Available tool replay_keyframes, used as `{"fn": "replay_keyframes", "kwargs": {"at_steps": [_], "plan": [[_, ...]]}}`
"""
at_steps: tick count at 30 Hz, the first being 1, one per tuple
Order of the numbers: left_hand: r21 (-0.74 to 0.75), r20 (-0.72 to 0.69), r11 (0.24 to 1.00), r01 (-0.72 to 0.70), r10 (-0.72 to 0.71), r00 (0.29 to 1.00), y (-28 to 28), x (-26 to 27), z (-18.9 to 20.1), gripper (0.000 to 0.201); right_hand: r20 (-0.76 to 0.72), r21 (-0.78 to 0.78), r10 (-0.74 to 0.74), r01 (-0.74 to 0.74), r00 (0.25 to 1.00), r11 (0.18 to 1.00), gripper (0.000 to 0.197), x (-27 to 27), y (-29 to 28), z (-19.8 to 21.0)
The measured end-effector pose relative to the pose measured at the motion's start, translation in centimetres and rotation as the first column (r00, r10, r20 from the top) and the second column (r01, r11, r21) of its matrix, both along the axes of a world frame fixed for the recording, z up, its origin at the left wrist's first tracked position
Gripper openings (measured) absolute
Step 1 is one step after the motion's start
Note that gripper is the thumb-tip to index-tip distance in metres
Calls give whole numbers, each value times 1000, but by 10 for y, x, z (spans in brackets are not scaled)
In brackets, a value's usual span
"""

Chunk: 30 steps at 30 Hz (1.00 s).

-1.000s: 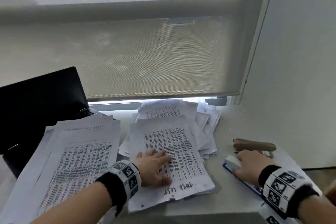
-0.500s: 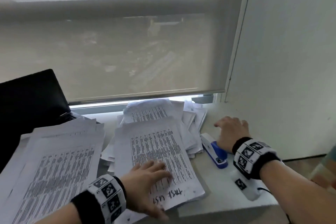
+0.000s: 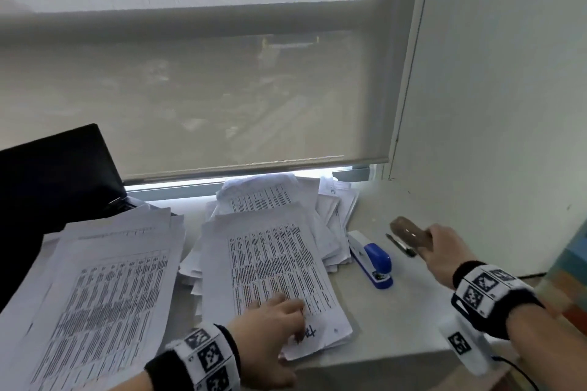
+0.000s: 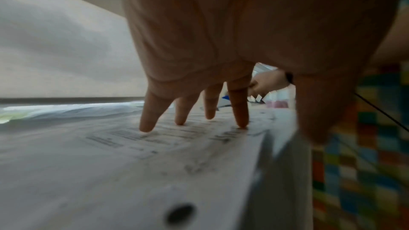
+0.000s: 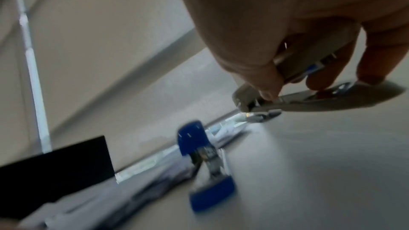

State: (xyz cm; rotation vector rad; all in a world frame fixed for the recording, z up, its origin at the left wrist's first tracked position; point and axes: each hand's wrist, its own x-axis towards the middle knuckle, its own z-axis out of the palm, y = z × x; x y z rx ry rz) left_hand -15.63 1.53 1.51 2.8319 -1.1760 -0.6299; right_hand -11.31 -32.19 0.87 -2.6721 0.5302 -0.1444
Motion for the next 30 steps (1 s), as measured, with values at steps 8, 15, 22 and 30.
{"fn": "replay_keyframes", "kwargs": {"at_steps": [8, 15, 22, 30], "plan": [[-181, 29, 981, -66, 72, 997, 8, 9, -3, 31, 161, 105, 220, -238, 962, 966, 20, -28, 42, 45], [56, 86, 997, 44, -49, 995, 11, 0, -5, 18, 130, 145, 288, -306, 949, 941, 21, -29, 61, 43], [-190, -42, 979, 72, -82, 996, 11, -28, 10, 3, 100, 166, 329, -341, 939, 925, 23, -37, 67, 47], [-142, 43, 949, -282, 291, 956, 27, -11, 3, 65, -43, 119, 437, -430, 899, 895, 18, -33, 114, 31]]}}
